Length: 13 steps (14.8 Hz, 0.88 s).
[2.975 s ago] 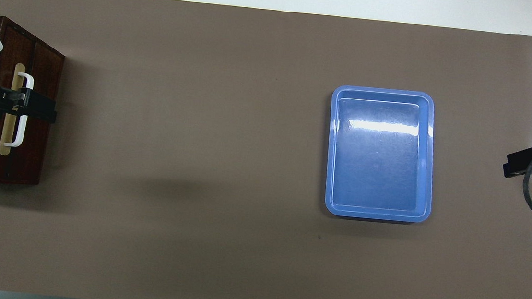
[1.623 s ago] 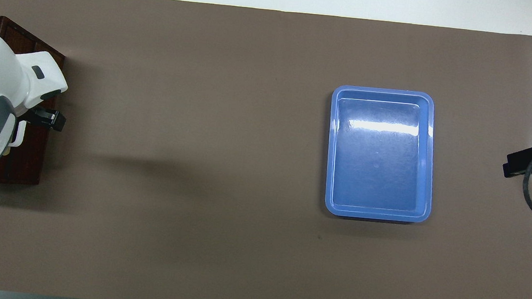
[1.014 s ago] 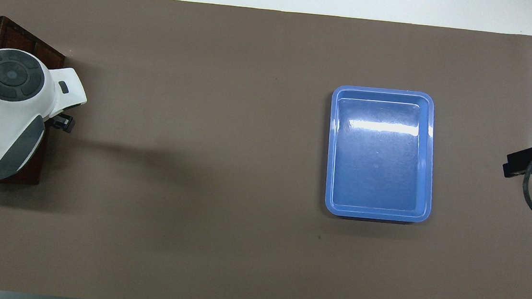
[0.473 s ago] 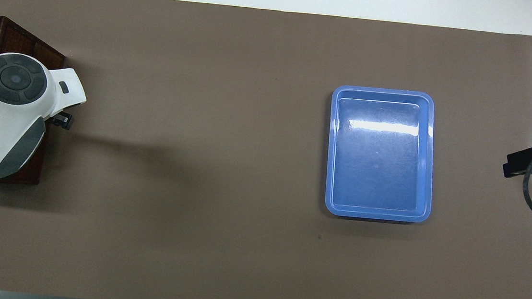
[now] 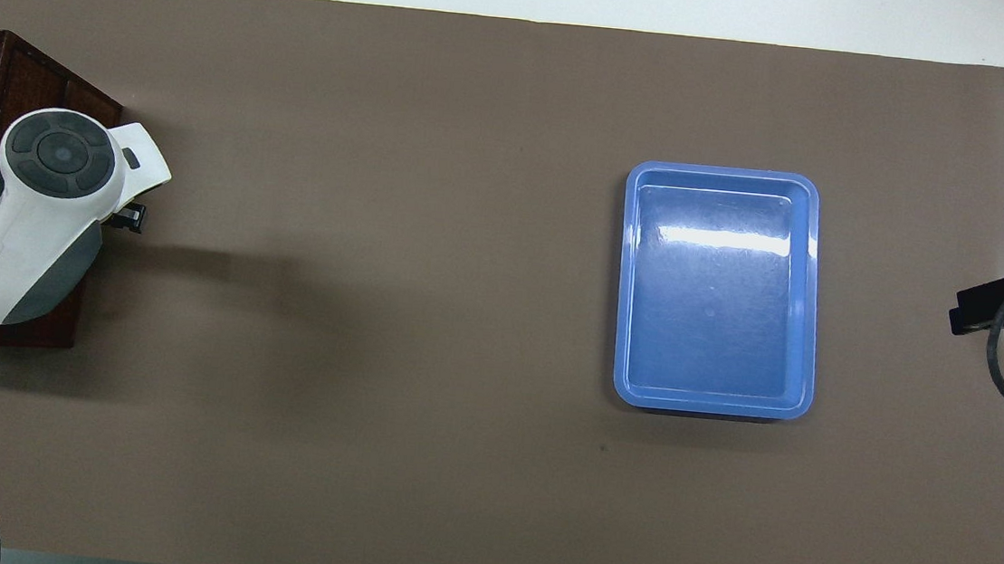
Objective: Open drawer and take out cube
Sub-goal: 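Grasp the white drawer handle with the left gripper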
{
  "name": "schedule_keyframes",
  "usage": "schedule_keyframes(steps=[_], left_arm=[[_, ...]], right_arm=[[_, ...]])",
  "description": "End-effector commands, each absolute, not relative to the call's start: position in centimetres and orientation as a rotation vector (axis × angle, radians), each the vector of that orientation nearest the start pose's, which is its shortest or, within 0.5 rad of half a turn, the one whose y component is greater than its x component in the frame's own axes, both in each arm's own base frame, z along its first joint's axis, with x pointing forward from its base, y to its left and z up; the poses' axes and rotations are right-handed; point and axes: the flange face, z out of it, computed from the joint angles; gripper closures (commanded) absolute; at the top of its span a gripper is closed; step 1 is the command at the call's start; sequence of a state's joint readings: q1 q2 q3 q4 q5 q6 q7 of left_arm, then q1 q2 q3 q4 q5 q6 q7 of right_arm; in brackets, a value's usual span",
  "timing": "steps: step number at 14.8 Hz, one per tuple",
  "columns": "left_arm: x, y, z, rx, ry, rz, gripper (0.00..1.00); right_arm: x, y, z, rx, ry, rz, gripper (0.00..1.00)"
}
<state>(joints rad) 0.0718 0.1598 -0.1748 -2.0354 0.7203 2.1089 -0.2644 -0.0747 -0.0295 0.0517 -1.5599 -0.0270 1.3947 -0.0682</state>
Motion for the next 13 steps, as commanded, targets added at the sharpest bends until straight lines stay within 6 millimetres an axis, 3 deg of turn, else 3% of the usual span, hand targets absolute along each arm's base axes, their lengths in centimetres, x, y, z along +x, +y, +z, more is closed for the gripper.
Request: schedule_keyframes(steps=[1, 8, 13], left_arm=[[57.7, -2.8, 37.0, -2.533, 0.313, -0.073, 0.00], [57.4, -4.0, 36.7, -2.530, 0.351, -0.072, 0.00], [57.0, -7.0, 36.7, -2.523, 0.426, -0.085, 0.00]], right_arm=[[52.5, -1.6, 63.5, -3.154, -0.071, 0.196, 0.00], [52.5, -1.7, 63.4, -3.154, -0.066, 0.198, 0.00], [52.5, -1.7, 63.4, -3.154, -0.066, 0.198, 0.00]])
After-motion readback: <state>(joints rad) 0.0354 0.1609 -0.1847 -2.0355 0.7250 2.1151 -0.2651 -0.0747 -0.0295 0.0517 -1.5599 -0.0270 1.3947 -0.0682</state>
